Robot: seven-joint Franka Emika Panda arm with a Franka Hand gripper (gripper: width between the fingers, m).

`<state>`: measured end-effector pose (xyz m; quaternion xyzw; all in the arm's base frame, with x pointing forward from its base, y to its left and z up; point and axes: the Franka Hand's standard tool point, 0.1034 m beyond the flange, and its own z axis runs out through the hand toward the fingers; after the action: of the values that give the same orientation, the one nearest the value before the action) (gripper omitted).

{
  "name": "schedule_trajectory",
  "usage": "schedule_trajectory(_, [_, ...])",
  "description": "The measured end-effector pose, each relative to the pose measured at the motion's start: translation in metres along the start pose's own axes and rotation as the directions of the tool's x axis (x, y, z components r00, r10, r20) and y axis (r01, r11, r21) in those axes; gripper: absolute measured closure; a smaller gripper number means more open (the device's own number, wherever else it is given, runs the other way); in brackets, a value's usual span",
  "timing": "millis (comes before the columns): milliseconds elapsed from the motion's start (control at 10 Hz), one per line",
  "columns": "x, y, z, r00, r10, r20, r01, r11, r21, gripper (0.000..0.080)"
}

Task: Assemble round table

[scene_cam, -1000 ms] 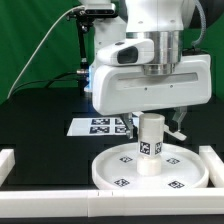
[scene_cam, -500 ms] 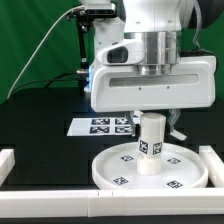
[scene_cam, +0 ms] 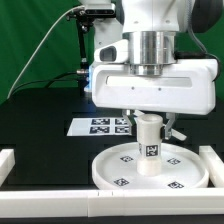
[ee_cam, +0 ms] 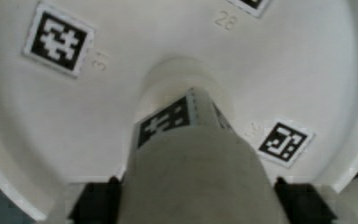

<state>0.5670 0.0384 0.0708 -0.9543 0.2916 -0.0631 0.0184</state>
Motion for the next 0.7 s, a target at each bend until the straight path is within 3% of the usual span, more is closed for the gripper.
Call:
schedule_trajectory(400, [-0.0046, 0.0016, 0.0009, 0.883, 0.468, 0.028, -0.468, 0.884, 0.002, 0.039])
schedule_trajectory(700, [-0.0068, 0.0009, 0.0015, 0.649, 0.758, 0.068, -0.76, 0.65, 0.003, 0.039])
